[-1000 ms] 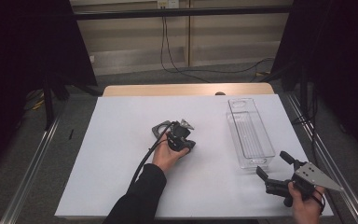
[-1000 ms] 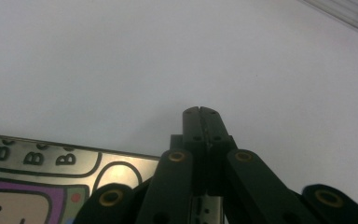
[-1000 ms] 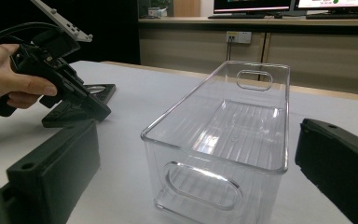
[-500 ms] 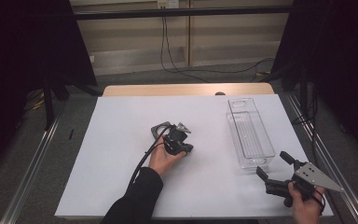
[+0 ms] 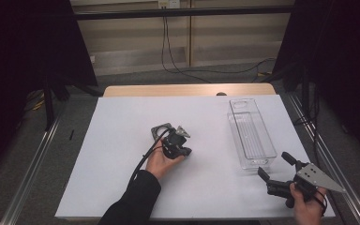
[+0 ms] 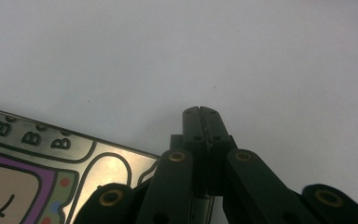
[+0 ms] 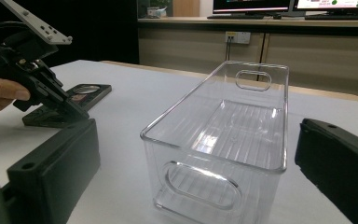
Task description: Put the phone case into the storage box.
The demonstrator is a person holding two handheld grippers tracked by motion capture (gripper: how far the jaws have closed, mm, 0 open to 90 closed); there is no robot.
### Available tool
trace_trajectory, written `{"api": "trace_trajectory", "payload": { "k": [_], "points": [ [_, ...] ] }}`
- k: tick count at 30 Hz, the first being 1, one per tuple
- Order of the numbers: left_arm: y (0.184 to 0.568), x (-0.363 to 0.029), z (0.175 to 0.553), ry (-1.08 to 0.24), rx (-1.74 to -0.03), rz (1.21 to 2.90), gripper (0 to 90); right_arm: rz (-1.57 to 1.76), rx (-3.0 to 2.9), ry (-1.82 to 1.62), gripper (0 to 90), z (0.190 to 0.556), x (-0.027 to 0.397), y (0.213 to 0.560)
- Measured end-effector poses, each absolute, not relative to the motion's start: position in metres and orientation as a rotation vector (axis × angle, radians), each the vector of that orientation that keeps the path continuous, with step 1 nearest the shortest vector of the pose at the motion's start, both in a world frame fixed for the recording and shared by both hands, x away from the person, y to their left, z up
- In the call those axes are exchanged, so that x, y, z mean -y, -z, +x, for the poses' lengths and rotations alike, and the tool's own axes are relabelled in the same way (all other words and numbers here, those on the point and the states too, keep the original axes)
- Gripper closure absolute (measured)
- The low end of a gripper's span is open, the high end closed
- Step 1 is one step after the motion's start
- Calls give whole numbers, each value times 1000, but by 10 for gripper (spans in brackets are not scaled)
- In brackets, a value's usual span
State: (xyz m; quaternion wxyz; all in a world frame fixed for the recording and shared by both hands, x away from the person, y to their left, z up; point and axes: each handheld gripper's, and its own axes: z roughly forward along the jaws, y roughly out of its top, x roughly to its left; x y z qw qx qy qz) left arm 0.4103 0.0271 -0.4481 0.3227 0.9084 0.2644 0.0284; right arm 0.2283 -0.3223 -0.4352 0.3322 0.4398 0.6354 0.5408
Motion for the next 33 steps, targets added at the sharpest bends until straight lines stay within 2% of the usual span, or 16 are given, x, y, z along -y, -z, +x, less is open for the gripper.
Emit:
{"api": "trace_trajectory", "payload": {
  "k": [33],
  "points": [
    [447, -60, 396, -38, -706, 2367, 900, 1145, -1670, -1410, 0, 228, 321, 435]
  ]
}}
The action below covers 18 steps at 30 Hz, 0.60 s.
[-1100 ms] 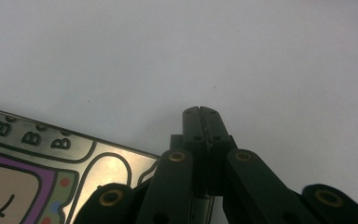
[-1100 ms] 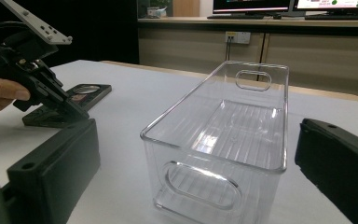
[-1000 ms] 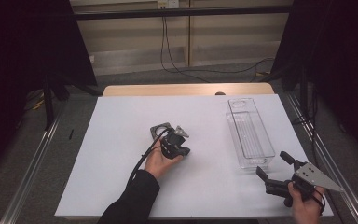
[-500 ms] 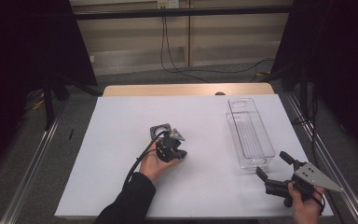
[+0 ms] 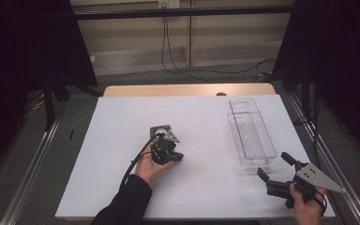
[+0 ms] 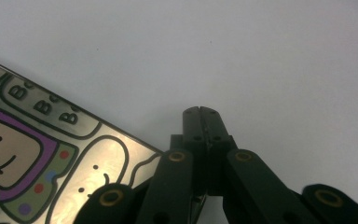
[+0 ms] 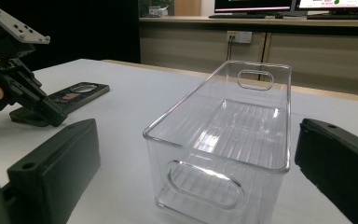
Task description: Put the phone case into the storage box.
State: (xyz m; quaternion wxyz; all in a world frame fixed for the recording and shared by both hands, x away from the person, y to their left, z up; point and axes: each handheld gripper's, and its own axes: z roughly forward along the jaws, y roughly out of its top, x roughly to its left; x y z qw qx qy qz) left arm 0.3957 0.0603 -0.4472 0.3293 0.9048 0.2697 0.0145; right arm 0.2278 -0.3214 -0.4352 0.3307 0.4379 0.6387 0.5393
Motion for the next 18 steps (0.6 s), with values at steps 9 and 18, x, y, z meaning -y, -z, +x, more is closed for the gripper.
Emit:
{"api": "trace_trajectory", "payload": {
  "k": [9, 18],
  "points": [
    [447, -74, 393, -14, -727, 2358, 900, 1149, -1665, -1408, 0, 228, 322, 435],
    [446, -88, 388, -15, -753, 2353, 900, 1144, -1668, -1408, 0, 228, 322, 435]
  ]
}}
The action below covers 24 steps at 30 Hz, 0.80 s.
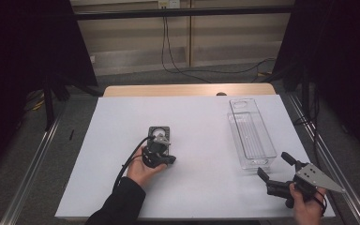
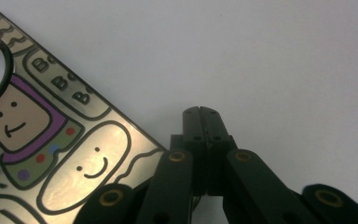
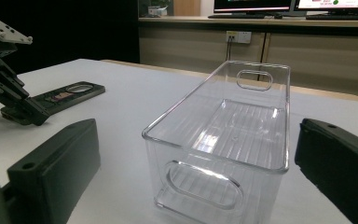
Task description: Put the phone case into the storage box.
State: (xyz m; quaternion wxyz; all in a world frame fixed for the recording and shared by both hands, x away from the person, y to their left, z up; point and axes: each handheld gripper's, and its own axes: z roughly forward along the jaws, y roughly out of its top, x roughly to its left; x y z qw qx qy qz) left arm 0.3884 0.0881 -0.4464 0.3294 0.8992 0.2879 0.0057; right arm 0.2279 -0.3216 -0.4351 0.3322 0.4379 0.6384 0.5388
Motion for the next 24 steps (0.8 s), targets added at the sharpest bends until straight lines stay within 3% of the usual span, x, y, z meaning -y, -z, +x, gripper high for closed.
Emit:
{"api": "trace_trajectory", "payload": {
  "k": [24],
  "points": [
    [445, -112, 382, -10, -787, 2346, 900, 1123, -1657, -1348, 0, 227, 322, 434]
  ]
}}
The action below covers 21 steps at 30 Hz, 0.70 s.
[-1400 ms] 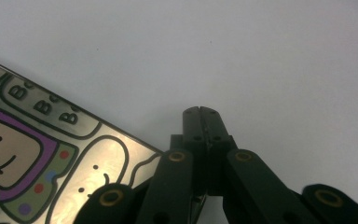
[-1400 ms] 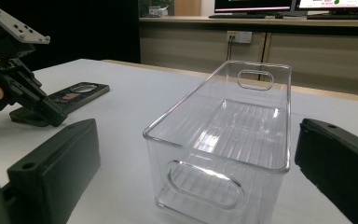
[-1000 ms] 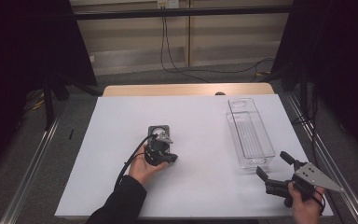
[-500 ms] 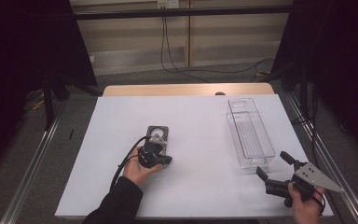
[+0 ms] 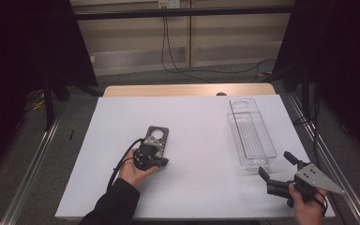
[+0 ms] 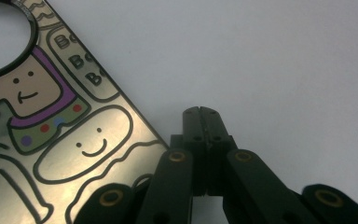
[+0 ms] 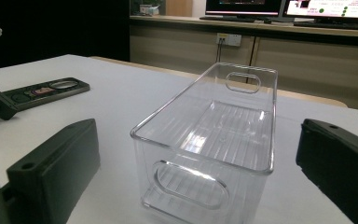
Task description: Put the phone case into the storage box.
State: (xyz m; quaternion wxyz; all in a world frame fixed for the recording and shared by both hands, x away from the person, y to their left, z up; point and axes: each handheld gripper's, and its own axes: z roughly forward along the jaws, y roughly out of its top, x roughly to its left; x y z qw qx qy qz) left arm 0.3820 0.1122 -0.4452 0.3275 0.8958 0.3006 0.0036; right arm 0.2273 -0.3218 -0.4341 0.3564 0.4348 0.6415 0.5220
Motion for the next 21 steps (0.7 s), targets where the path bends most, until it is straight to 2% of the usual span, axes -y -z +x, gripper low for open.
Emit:
{"api": "trace_trajectory", "payload": {
  "k": [21],
  "points": [
    [447, -139, 380, -1, -844, 2299, 900, 1125, -1654, -1365, 0, 227, 321, 435]
  ]
}}
